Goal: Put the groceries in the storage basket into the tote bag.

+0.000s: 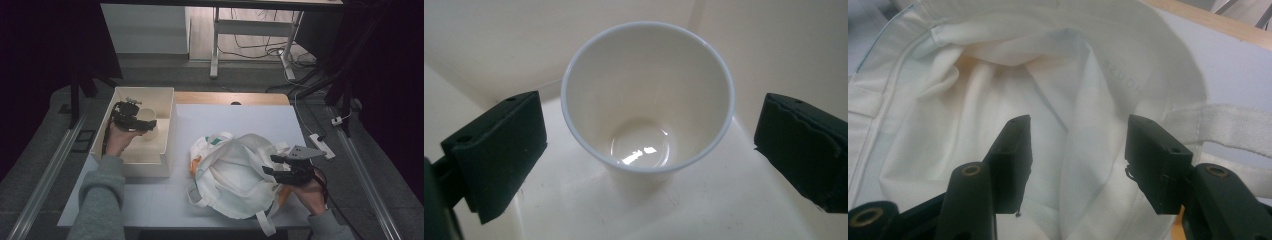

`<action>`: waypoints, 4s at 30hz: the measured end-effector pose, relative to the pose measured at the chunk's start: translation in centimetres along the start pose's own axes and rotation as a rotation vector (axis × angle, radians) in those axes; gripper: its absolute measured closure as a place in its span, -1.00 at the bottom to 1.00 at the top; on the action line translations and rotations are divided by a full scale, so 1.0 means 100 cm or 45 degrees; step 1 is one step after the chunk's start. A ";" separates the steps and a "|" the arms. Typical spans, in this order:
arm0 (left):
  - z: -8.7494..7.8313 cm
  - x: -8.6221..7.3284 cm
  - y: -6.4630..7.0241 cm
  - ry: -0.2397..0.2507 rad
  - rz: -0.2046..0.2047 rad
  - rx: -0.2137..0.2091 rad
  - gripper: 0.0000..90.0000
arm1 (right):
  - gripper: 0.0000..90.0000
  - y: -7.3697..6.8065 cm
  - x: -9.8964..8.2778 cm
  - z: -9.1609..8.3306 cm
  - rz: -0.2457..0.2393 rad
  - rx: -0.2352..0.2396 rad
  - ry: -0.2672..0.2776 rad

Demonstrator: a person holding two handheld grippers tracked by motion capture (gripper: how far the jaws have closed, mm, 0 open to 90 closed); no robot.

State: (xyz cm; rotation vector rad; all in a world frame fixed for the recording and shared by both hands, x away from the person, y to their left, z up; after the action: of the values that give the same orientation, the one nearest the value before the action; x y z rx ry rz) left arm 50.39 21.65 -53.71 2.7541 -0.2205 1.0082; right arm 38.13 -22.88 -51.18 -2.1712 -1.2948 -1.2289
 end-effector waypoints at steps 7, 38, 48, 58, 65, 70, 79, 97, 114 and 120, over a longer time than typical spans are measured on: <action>0.010 0.002 0.002 -0.011 0.011 -0.009 -0.93 | 0.00 -0.001 -0.001 0.002 -0.001 0.001 -0.006; -0.009 0.008 0.004 0.075 0.018 -0.120 -0.57 | -0.01 -0.002 0.000 0.001 -0.006 -0.002 -0.002; -0.036 0.013 0.008 0.146 -0.010 -0.202 -0.56 | -0.01 -0.003 0.002 0.001 -0.013 -0.003 0.003; -0.046 0.015 0.015 0.171 -0.016 -0.246 -0.56 | -0.01 -0.003 0.004 0.000 -0.017 -0.007 0.009; -0.070 0.023 0.025 0.252 -0.009 -0.333 -0.56 | -0.01 -0.003 0.005 -0.001 -0.018 -0.010 0.018; -0.090 0.029 0.036 0.316 0.010 -0.395 -0.56 | -0.01 -0.003 0.005 0.000 -0.019 -0.010 0.019; -0.112 0.034 0.056 0.375 0.027 -0.515 -0.56 | -0.01 -0.005 0.008 0.000 -0.024 -0.011 0.028; -0.135 0.037 0.091 0.438 0.095 -0.653 -0.56 | -0.01 -0.006 0.010 0.000 -0.033 -0.015 0.038; -0.139 0.030 0.144 0.397 0.177 -0.851 -0.56 | -0.03 -0.009 0.014 0.001 -0.039 -0.010 0.053; -0.140 0.028 0.158 0.385 0.203 -0.888 -0.56 | -0.03 -0.010 0.016 0.002 -0.042 -0.006 0.060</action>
State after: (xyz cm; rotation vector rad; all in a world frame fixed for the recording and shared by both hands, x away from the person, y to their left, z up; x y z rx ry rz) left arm 40.52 9.45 -39.28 1.9590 -0.6162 1.1044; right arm 37.74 -21.31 -50.14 -2.1188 -1.3144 -1.2890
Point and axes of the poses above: each handheld gripper's, and its own axes: z roughly forward along the jaws, x roughly out of its top, y roughly to its right, the point moved 10 cm from there along z, roughly forward along the jaws, and after that the axes turned 9 degrees about -z, right-handed, at the moved point
